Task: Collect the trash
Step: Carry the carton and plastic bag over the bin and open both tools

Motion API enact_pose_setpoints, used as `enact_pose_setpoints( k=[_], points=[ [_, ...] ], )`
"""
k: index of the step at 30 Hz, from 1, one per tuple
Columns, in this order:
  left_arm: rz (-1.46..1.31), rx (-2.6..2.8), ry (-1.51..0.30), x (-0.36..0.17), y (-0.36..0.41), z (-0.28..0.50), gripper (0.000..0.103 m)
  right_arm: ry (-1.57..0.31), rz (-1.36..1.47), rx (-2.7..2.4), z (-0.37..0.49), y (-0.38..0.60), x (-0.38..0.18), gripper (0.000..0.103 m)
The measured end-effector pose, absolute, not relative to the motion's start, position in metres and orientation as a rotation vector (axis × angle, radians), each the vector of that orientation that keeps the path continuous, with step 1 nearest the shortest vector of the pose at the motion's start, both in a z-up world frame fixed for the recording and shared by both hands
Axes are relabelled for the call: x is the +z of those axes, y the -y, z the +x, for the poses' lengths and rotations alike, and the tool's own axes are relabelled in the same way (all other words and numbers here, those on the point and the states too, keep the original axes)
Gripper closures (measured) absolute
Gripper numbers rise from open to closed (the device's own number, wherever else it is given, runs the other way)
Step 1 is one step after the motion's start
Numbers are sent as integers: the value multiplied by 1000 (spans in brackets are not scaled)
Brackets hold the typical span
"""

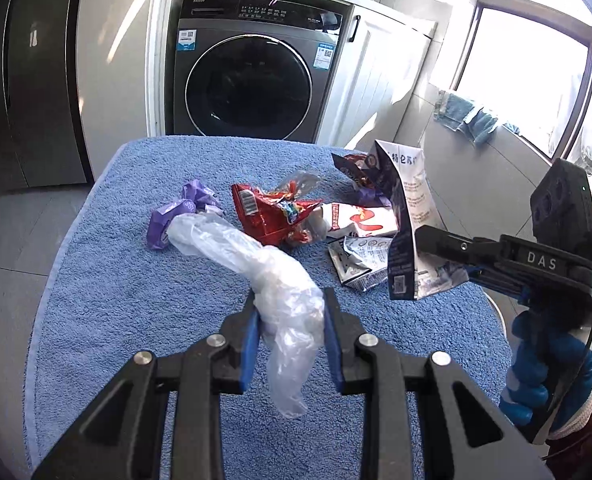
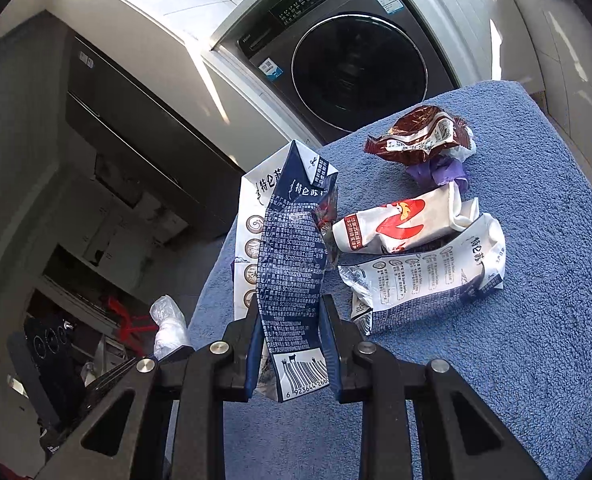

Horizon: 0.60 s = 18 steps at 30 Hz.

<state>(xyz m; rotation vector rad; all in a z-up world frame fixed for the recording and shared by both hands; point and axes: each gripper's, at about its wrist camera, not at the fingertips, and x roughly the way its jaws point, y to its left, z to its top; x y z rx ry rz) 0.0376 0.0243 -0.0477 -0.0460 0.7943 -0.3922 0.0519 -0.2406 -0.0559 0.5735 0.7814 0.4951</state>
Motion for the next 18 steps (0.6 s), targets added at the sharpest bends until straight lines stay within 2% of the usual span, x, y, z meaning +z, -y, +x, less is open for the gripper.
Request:
enact_pose_setpoints(
  k=[10, 18],
  points=[
    [92, -578, -712, -5, 81, 38, 76, -635, 419, 221, -16, 312, -15, 78],
    [196, -860, -728, -4, 224, 27, 76, -654, 349, -103, -56, 406, -32, 78]
  ],
)
